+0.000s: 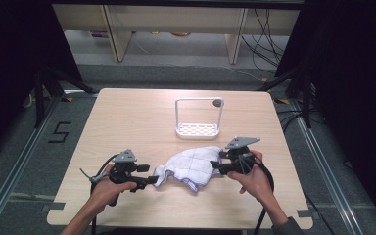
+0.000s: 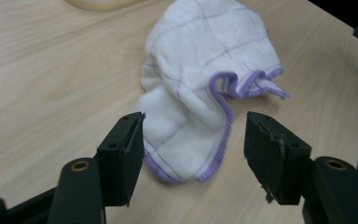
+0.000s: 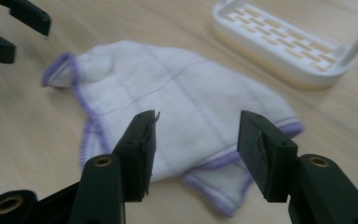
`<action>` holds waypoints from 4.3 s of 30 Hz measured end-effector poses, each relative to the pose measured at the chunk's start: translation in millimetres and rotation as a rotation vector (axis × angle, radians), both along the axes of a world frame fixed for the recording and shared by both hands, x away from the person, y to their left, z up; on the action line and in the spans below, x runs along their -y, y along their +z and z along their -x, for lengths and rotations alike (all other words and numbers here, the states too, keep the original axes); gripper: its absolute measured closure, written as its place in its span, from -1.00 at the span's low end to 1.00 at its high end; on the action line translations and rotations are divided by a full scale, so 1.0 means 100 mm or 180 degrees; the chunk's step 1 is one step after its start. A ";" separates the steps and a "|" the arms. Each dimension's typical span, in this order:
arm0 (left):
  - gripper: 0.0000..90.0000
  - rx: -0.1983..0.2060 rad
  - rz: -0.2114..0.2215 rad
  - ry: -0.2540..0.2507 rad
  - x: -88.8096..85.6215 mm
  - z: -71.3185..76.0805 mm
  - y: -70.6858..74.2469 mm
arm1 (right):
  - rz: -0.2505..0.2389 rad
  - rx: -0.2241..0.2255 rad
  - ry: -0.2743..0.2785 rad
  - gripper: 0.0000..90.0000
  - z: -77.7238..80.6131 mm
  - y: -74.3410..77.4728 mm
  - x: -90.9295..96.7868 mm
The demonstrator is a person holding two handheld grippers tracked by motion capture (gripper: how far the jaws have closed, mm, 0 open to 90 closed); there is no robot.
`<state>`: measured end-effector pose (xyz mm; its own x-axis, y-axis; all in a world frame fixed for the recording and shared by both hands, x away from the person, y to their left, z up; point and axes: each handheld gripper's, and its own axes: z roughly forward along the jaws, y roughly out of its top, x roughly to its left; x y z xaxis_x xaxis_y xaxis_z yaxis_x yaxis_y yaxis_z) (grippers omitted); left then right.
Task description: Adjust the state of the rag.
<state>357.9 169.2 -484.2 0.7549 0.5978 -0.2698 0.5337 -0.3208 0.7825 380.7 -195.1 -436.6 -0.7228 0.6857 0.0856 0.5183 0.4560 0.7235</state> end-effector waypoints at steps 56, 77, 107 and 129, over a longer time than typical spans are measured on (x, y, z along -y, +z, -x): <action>0.92 0.0055 -0.0791 -0.0315 0.42 -0.91 0.10 | 0.0500 -0.0507 0.0071 0.92 -0.76 0.16 0.01; 0.00 0.0034 -0.0273 -0.0308 0.40 -0.12 0.19 | 0.0444 -0.0230 -0.0301 0.17 -0.52 0.05 0.33; 0.02 0.0101 -0.0655 -0.0611 1.01 0.51 -0.24 | 0.0320 -0.0331 -0.0288 0.10 0.66 -0.42 0.59; 0.92 0.0427 -0.0877 -0.0550 0.44 0.48 -0.12 | 0.0335 -0.0353 0.0204 0.94 1.03 -0.41 0.51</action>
<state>310.1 125.0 -496.0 0.8690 0.4947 -0.0078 0.3515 -0.6063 0.7134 277.4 -245.8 -477.9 -0.7555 0.6479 0.0975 0.5598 0.5610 0.6098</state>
